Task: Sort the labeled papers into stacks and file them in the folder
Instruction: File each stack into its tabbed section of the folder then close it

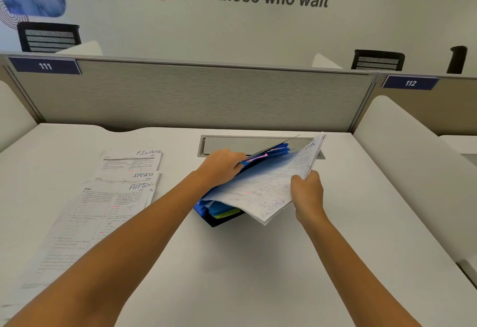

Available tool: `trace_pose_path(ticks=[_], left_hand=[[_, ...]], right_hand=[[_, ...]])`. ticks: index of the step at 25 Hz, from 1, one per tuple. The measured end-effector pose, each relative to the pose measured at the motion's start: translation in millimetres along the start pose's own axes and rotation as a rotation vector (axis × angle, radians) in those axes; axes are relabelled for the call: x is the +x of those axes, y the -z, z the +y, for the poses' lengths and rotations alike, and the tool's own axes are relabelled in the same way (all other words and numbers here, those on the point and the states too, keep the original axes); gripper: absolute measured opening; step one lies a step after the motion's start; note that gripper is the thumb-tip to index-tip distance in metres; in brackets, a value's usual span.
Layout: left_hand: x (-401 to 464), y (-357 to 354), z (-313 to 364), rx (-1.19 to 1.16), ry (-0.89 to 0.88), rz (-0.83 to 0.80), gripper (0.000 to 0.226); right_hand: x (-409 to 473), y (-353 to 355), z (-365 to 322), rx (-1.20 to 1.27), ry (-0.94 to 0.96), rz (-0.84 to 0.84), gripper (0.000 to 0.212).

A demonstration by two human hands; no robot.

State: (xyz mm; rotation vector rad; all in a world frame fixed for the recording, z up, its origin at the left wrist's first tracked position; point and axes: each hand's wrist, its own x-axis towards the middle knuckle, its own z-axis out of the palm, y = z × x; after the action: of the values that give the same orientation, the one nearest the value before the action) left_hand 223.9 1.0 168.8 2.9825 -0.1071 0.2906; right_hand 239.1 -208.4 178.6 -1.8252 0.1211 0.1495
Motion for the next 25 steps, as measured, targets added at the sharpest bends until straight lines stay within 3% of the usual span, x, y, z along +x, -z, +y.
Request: trace_pose_path(ticks=[8,13,19,25], left_hand=[[0.3,1.6,-0.9,-0.001,0.015,-0.001,0.03],[-0.1,1.1,0.8,-0.002,0.001,0.01,0.028],[-0.1,-2.7,3.6,0.026,0.006,-0.006,0.03],[-3.3,-17.0,9.7,0.069,-0.012,0.007,0.031]], right_hand=[[1.9,9.2,5.0,-0.003,0.004,0.068,0.037],[-5.9,1.4,11.6,-0.076,0.081,-0.019,0.024],[3.4,-7.7,12.8,-0.039,-0.121,-0.201,0.022],[13.0,-31.6,24.9,0.06,-0.124,-0.16,0.031]])
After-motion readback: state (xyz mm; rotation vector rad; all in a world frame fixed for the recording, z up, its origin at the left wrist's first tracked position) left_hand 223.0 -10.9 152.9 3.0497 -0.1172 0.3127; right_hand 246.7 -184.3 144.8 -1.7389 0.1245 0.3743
